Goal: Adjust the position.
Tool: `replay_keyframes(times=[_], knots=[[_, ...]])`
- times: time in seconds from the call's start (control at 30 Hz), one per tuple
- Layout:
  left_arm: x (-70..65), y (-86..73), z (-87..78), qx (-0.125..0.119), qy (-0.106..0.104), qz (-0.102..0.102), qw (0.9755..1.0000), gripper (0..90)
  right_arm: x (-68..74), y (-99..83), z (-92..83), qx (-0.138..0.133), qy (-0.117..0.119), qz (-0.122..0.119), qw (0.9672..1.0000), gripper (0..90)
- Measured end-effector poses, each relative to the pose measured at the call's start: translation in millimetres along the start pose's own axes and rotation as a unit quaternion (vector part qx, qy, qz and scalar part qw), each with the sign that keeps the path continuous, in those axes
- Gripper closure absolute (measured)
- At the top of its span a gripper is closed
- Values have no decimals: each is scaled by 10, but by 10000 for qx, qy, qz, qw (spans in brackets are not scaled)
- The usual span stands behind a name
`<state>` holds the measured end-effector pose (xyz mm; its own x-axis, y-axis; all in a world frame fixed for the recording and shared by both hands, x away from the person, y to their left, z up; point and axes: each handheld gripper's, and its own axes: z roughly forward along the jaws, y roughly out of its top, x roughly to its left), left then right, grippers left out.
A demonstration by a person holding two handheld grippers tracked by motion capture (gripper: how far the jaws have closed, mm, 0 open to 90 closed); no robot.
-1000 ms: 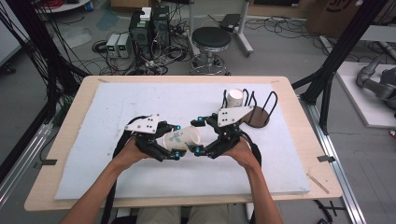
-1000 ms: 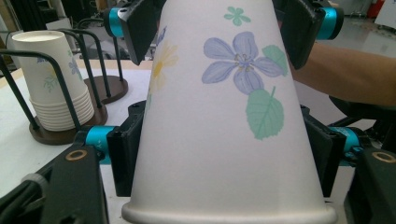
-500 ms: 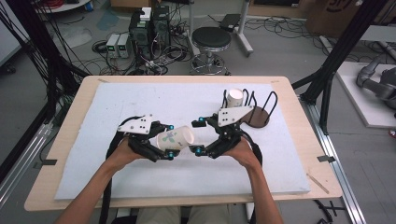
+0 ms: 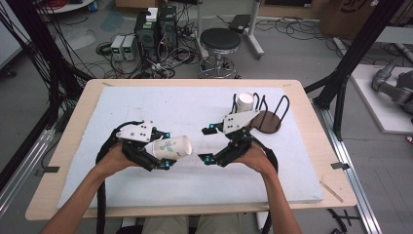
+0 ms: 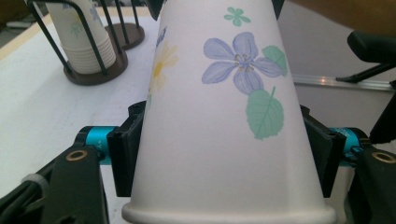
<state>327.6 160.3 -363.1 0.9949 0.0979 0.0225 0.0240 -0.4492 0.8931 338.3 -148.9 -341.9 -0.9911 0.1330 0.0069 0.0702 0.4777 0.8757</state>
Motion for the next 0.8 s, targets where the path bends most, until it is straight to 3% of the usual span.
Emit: replay_keyframes(times=[0.03,0.3,0.4,0.57,0.67,0.8], knots=[[0,24,-16,175,28,54,9998,300,3,33,14,194,-27,-42,9998,151],[12,106,-74,729,-19,53,9973,301,11,116,55,749,-69,-146,9971,155],[21,134,-94,987,-89,87,9950,300,1,137,88,1085,-89,-208,9938,156],[39,140,-96,1155,-41,60,9933,301,5,169,148,1573,-146,-300,9870,157],[51,142,-95,1200,-35,61,9927,303,9,185,178,1780,-176,-345,9833,160],[64,152,-74,1400,-82,65,9901,304,5,205,201,1983,-168,-391,9792,161]])
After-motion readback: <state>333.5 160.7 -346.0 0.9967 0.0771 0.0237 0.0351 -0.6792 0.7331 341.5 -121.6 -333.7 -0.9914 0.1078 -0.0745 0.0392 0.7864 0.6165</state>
